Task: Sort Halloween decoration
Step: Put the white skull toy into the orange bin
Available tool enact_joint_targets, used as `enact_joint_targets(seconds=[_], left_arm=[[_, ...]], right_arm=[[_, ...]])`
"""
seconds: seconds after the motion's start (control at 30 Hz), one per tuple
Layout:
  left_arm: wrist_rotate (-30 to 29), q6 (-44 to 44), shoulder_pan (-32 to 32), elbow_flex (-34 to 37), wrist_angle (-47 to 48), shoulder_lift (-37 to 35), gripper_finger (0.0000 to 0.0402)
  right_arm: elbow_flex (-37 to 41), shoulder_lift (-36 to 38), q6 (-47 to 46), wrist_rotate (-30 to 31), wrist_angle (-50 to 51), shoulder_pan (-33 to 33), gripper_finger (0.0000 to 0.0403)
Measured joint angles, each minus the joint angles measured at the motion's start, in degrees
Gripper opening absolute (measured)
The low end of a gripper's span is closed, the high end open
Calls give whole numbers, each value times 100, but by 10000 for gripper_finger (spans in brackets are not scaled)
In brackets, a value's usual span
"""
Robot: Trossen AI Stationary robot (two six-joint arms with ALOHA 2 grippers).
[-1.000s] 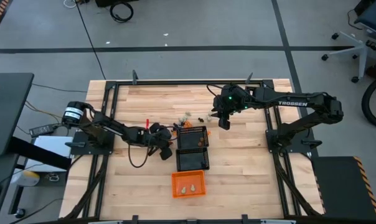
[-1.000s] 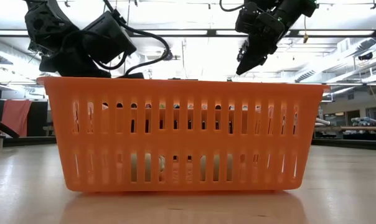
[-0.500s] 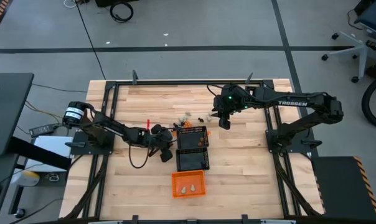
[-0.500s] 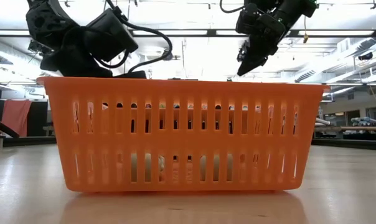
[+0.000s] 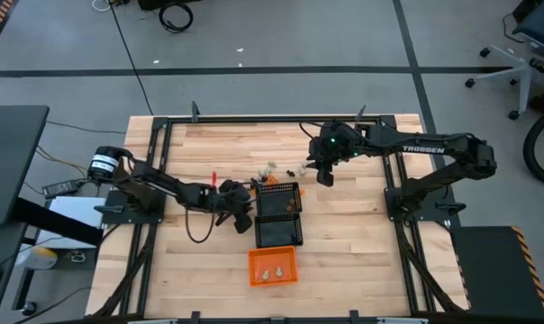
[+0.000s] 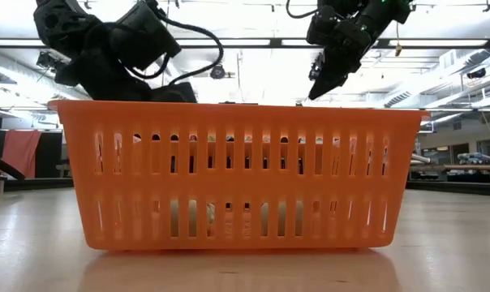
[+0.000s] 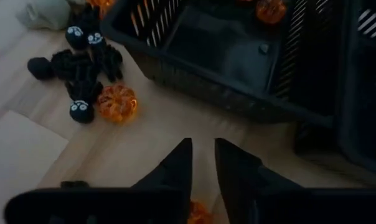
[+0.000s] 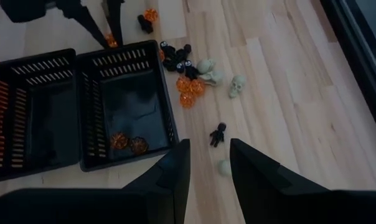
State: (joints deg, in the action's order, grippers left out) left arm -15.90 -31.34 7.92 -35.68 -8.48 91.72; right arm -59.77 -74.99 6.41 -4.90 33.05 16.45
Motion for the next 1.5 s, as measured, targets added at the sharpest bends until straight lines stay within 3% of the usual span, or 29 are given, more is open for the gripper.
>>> enact_joint_targets(seconds=[0.17, 0.5, 0.73, 0.97, 1.23, 1.5], left_arm=[[-79, -112, -44, -5, 223, -285, 107], [-86, -1402, 4, -7, 318, -583, 109], [-85, -1519, 4, -9, 379, -583, 109], [-79, -1613, 5, -9, 381, -583, 109], [-79, -1556, 3, -9, 381, -583, 109], [-77, -1550, 3, -9, 443, -583, 109]], right_arm=[[208, -512, 301, -195, -319, 429, 117], [391, -1587, 398, 234, -834, 1037, 121], [374, -2221, 171, -402, -1061, 1502, 170], [374, -2332, 1359, -642, -1023, 1525, 215], [373, -2475, 2359, -972, -1035, 1554, 206], [365, -2791, 2395, -845, -1236, 1470, 190]])
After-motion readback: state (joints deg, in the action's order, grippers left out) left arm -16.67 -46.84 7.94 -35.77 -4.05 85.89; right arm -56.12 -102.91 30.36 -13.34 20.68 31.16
